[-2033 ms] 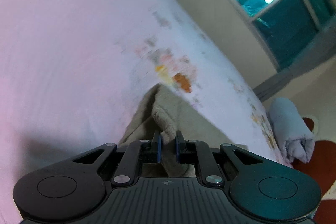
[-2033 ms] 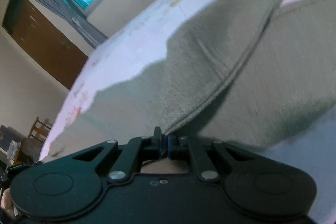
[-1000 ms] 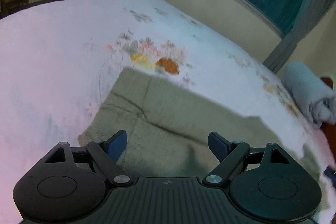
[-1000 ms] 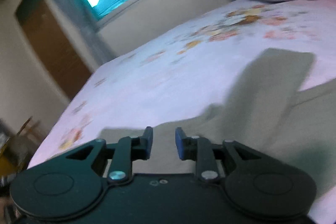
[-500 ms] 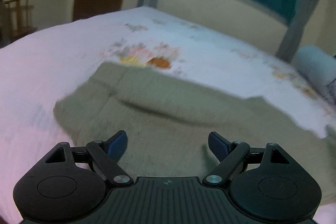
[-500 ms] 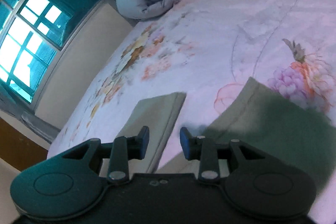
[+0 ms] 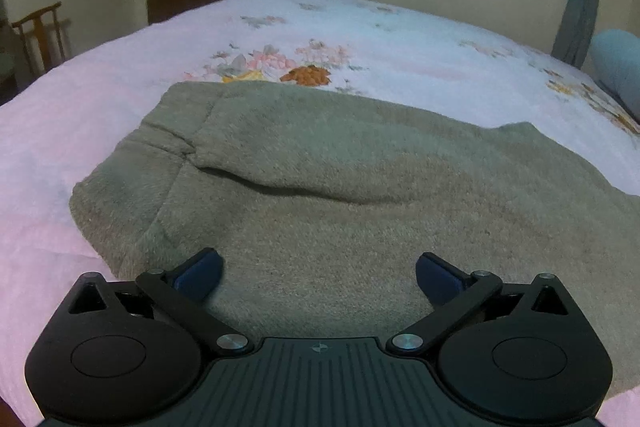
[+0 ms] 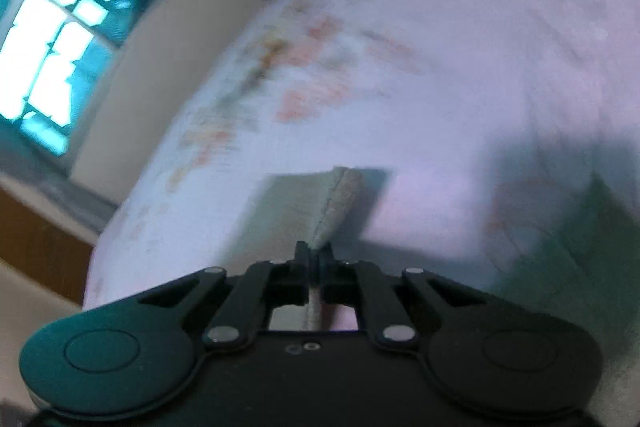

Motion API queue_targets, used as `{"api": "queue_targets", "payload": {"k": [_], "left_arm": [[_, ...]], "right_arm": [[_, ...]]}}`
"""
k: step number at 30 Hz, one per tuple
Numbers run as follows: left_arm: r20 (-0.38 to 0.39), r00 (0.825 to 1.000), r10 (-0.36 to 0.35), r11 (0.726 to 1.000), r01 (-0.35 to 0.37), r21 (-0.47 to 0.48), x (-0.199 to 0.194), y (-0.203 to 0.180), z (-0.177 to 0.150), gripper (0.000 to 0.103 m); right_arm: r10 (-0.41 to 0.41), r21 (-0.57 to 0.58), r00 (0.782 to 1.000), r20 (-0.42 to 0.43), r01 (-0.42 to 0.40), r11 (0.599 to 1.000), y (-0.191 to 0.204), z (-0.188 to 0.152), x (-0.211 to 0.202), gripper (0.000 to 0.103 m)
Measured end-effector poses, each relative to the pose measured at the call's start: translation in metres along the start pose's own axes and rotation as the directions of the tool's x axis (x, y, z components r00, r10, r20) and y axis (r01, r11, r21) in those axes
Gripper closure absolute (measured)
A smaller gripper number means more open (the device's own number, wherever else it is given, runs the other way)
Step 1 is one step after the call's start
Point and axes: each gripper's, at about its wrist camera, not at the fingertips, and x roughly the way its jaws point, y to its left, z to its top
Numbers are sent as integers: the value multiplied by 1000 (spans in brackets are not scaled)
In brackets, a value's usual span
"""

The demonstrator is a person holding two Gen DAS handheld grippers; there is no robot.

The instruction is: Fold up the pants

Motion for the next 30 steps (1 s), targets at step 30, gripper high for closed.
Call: {"api": "queue_targets", "payload": {"k": [30], "left_arm": [[-148,967,-209,966,228,124,-1,27,17,0]], "right_arm": [[10,-7,984,178,-8,1000,-20,-33,-210,103]]}}
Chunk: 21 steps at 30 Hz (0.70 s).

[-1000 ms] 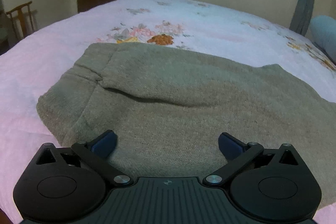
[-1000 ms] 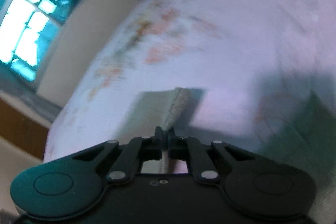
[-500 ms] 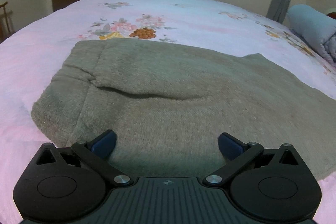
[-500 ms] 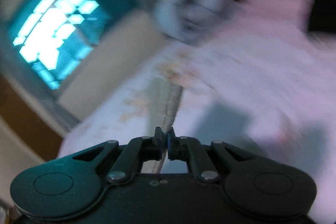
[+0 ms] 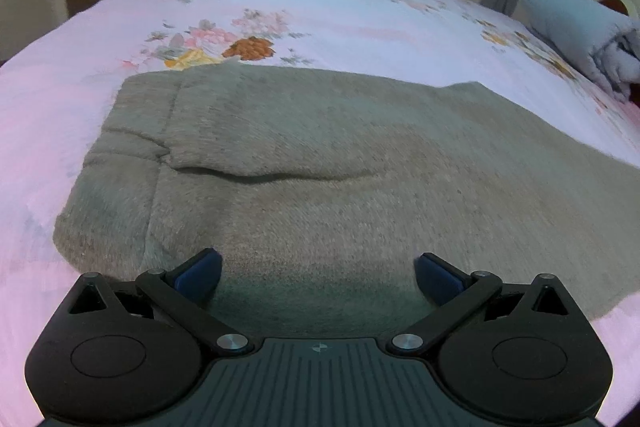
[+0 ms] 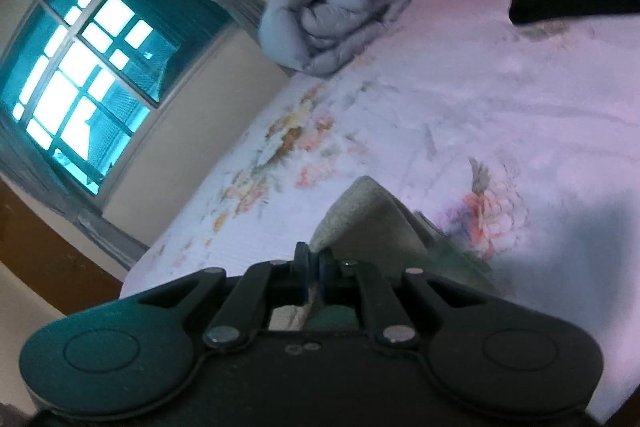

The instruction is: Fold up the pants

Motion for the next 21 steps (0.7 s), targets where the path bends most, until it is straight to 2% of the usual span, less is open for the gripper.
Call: {"api": "queue_targets", "payload": {"k": [2,4,6,8,10,14,16,17,19,21], "left_arm": [[-9,1000,-16,1000,16,7,-1,2,1,0],[-15,1000,-23,1000,24,15,-1,2,1,0],[-22,999,-24,1000,24,18,-2,2,2,0],[-26,999,-22,1000,22,20,-2,2,3,0],[-23,1000,-20,1000,21,19,-2,2,2,0],[-13,1000,-7,1000,7,11,-2,0,1,0],[-10,1000,-6,1000,6,10,-2,0,0,0],[-8,1000,-6,1000,7,8,-2,0,-1,0],[0,1000,-9,1000,9,6,-3,0,-3,0],[9,1000,-9,1000,9,4,-4,0,-5,0]], "right_arm": [[-47,3,999,-14,47,999,-15,-4,4,103],[-135,58,987,-87,140,988,-56,-17,27,103],[-157,118,977,-146,175,978,-85,-30,40,103],[-130,142,984,-119,146,979,-88,-34,36,103],[-123,88,987,-100,132,987,-69,-27,34,103],[34,-36,999,-17,-34,999,1,13,29,103],[143,-89,989,34,-140,986,32,30,18,103],[170,-100,984,51,-164,981,39,34,13,103],[165,-93,985,58,-159,983,35,33,6,103],[99,-39,995,32,-98,994,5,21,10,103]]}}
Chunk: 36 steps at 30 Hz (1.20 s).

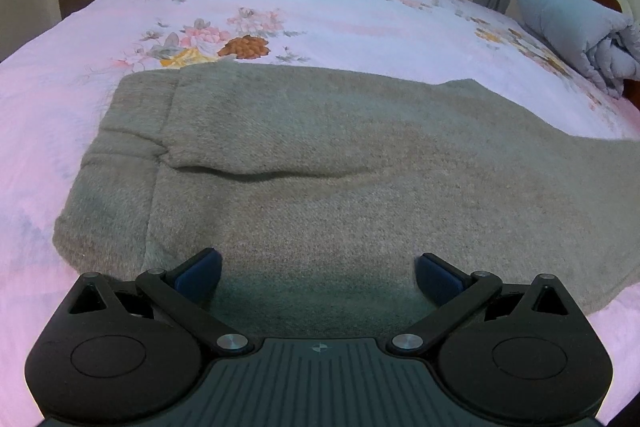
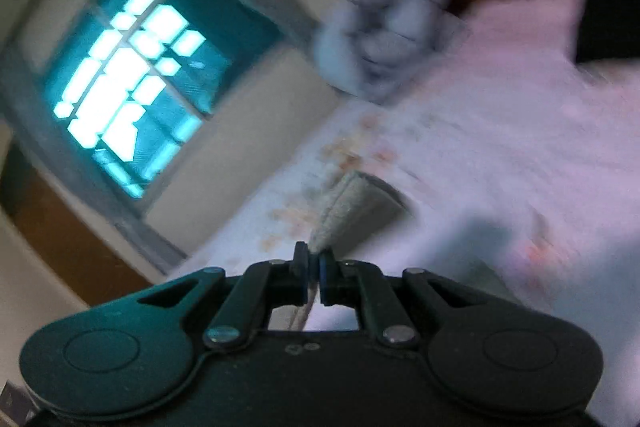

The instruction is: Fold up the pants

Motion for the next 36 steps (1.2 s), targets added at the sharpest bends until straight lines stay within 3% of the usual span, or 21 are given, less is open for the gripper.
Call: {"api": "queue_targets", "payload": {"k": [2,4,5,6,12,18,20,22,24,30,31,33,34,36], "left_arm": [[4,1000,0,1000,0,-1,-1,0,-1,0],[-3,1000,-1,1000,1,4,-1,0,0,0],[-8,1000,-1,1000,1,6,-1,0,1,0],[-16,1000,-2,1000,2,10,0,0,3,0],[-19,1000,-2,1000,2,13,1,0,5,0],[-10,1000,-1,1000,1,10,-1,0,2,0],[-13,1000,-4,1000,4,11,-1,0,2,0],[-10,1000,-6,1000,6,11,-1,1,1,0],[0,1000,-5,1000,5,9,-2,1,0,0],[21,1000,5,1000,-5,0,-4,-1,-4,0],[21,1000,7,1000,-7,1,-4,-2,-3,0],[22,1000,8,1000,-8,3,-4,-3,-3,0],[25,1000,7,1000,-8,4,-5,-3,-3,0],[37,999,7,1000,-7,1,-8,-2,-4,0]], "right_arm": [[-115,98,989,-93,124,987,-51,-24,12,103],[-213,166,958,-193,246,955,-102,-50,26,103],[-207,227,955,-214,255,940,-121,-60,27,103],[-168,284,968,-187,217,934,-132,-65,24,103],[-160,207,979,-129,184,961,-110,-53,26,103],[-206,188,957,-203,245,951,-121,-54,38,103],[-163,251,969,-186,207,946,-126,-55,26,93],[-163,268,980,-112,188,945,-124,-56,3,78],[-189,294,978,-94,208,933,-128,-60,-10,78],[-155,386,983,-96,181,905,-143,-68,-7,77],[-159,388,981,-113,191,902,-144,-68,-2,79],[-198,343,973,-121,228,911,-137,-66,10,95],[-240,278,964,-116,263,924,-130,-63,11,95],[-270,281,955,-122,294,914,-128,-64,11,95]]}}
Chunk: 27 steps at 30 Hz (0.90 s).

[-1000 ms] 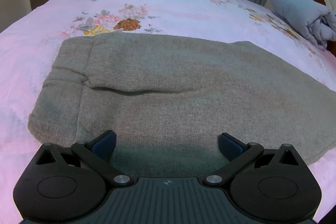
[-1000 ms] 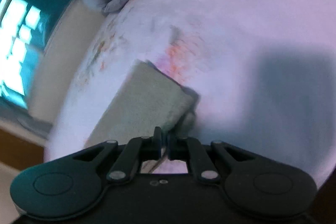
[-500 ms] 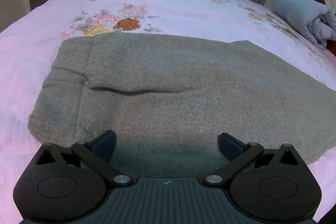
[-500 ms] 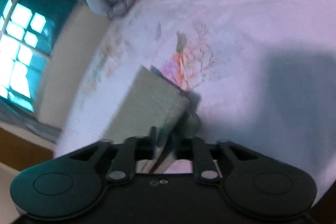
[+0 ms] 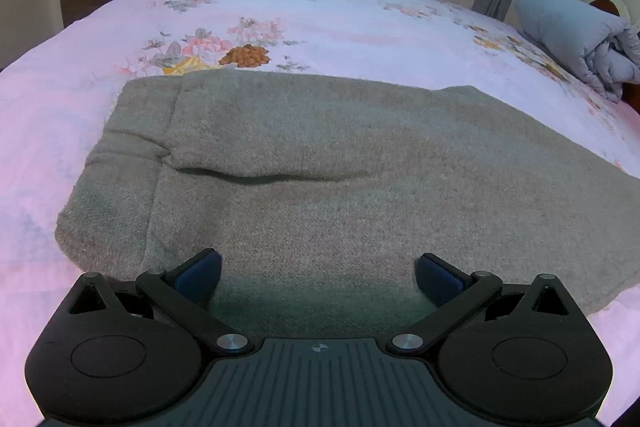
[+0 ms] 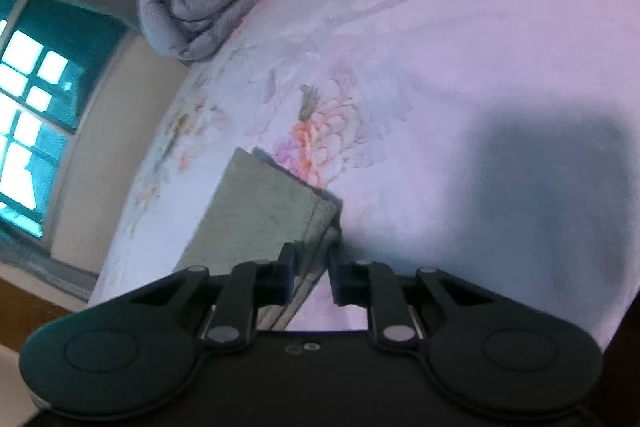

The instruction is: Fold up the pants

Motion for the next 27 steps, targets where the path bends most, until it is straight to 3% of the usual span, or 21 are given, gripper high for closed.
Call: {"api": "queue_targets", "payload": {"k": [3,5,8,12,15,19,27], "left_arm": [[36,999,9,999,-8,-36,-18,-3,-3,0],[79,997,21,997,-16,-69,-35,-9,-10,0],[130,991,25,987,-5,-159,-53,-24,-28,0],[158,986,58,966,-16,-258,-60,-52,-50,0],[159,984,81,957,-32,-287,-58,-70,-60,0],[155,981,112,966,-71,-250,-56,-84,-66,0],[116,988,98,958,-62,-279,-48,-72,-67,0]], "right_arm": [[-50,-26,998,39,51,998,9,-12,-21,80],[13,-35,998,57,-11,999,16,-32,-42,79],[182,-54,978,-100,-188,981,42,-72,-45,80],[312,8,916,-250,-320,947,80,-134,-23,80],[332,62,887,-320,-330,942,96,-173,-5,81],[329,123,862,-385,-306,944,107,-211,14,81],[313,177,860,-402,-262,949,108,-229,37,85]]}}
